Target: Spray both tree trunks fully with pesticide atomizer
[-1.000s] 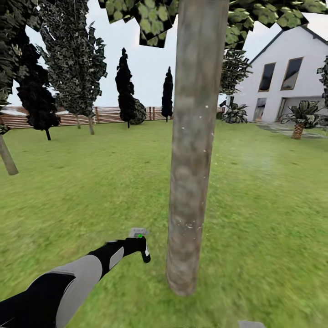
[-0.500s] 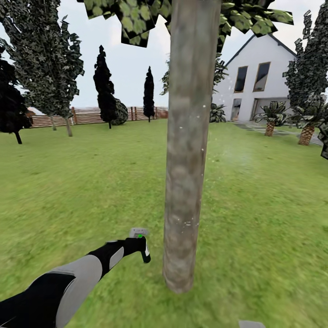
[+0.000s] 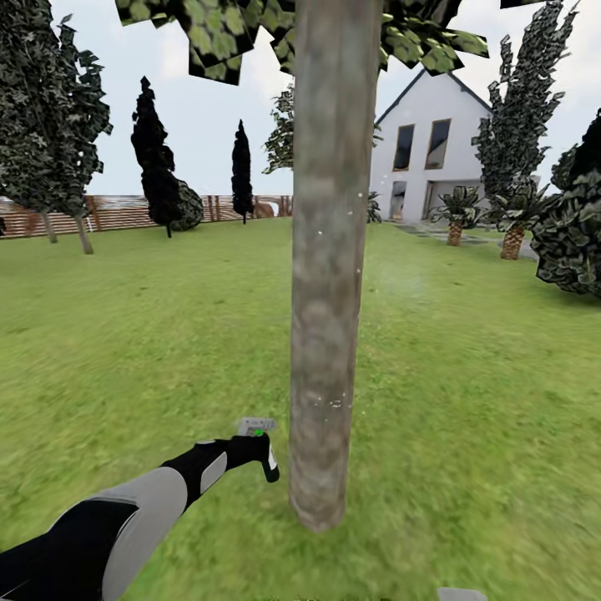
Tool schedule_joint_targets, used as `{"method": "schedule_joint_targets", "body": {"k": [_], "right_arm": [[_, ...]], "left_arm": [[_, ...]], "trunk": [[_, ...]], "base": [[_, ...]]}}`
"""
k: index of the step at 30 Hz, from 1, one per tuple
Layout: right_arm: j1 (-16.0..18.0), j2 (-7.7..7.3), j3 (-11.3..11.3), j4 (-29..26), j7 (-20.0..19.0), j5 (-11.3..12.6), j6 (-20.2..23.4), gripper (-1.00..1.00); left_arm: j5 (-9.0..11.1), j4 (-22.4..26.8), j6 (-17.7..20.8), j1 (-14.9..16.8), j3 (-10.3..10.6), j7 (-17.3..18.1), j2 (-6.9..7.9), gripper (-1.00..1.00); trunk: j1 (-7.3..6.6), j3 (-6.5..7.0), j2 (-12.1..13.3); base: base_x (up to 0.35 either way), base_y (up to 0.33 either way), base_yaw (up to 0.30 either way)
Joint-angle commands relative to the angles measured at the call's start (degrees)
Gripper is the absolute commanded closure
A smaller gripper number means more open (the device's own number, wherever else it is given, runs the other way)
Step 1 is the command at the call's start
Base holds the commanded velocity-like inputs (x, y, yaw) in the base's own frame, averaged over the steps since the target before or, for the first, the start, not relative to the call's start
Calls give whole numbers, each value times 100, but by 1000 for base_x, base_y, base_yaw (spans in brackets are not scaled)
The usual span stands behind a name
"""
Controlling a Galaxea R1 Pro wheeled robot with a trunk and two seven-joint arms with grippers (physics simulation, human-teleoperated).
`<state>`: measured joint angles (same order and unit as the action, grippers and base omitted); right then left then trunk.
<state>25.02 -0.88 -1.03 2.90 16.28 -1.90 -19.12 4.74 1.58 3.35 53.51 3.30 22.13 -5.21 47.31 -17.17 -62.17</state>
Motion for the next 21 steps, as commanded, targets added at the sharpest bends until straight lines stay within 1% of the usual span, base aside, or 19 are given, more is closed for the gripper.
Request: {"method": "schedule_joint_targets", "body": {"k": [1, 5, 11, 14, 15, 17, 18, 20, 21], "right_arm": [[12, 1, -12, 27, 15, -21, -39, -100], [12, 1, -11, 27, 15, -21, -39, -100], [12, 1, -11, 27, 15, -21, -42, -100], [12, 1, -11, 27, 15, -21, -46, -100], [12, 1, -11, 27, 15, -21, -47, -100], [12, 1, -13, 27, 15, -21, -48, -100], [12, 1, -16, 27, 15, -21, -48, -100], [12, -5, -18, 27, 15, -21, -48, -100], [12, -6, -19, 27, 15, -21, -48, -100]], "left_arm": [[53, 9, 35, 2, 29, 32, 2, 100], [53, 9, 34, 2, 30, 52, 2, 100], [53, 9, 34, -1, 30, 55, 2, 100], [53, 9, 34, -6, 32, 55, -4, 100], [53, 11, 36, -6, 36, 50, -26, 100], [59, 21, 44, -7, 62, 36, -222, 100], [65, 115, 69, -7, 93, 43, -294, 100], [72, 581, 213, -7, 105, 54, -366, 100], [75, 878, 447, -7, 108, 58, -390, 100]], "trunk": [[-1, -7, -5], [-1, -7, -5], [-1, -7, -5], [-1, -7, -5], [-1, -7, -5], [-1, -7, -5], [-1, -7, -5], [-1, -7, -5], [-1, -7, -5]], "base": [[-71, 77, -295], [-144, 11, -158], [-311, -109, -18], [-127, -44, -1], [-44, -15, 0], [-17, -6, 0], [-6, -2, 0], [-3, -1, 0], [-2, -1, 0]]}}
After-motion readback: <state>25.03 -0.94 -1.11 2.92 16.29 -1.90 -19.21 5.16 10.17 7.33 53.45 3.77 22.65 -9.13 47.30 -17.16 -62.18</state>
